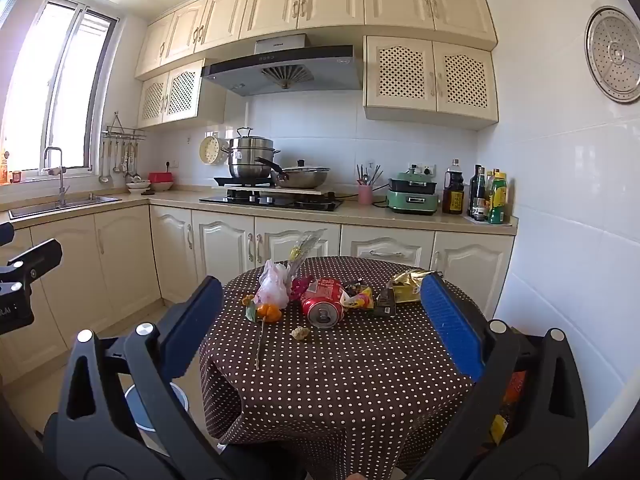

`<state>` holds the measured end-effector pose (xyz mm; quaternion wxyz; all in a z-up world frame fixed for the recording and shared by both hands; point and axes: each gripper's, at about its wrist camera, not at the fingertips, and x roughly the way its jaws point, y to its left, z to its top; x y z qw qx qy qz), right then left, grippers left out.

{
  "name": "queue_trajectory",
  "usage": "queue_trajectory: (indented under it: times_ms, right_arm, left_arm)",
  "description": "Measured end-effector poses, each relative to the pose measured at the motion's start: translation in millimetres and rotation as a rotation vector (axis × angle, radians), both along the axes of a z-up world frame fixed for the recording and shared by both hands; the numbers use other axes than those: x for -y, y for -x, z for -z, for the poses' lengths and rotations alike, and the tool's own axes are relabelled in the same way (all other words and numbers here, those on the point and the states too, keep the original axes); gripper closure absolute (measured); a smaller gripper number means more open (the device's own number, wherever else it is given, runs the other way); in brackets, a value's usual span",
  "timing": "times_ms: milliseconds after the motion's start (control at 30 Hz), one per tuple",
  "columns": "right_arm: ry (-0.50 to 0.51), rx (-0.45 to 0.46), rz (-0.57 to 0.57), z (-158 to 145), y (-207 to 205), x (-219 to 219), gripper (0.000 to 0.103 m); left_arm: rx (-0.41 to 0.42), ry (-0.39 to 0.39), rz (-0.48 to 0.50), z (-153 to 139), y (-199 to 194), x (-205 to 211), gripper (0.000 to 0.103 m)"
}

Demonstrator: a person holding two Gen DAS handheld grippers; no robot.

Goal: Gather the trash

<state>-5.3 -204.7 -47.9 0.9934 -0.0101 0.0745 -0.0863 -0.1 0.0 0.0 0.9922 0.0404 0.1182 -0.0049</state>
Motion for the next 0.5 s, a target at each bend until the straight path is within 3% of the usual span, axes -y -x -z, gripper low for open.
queue_trajectory:
  times_ms: [500]
  right_arm:
    - [0.002, -0.005, 0.004, -9.0, -0.9, -4.0, 0.006]
  left_arm:
    - [0.0, -0.003, -0.001, 0.0, 0.0, 0.2, 0.006]
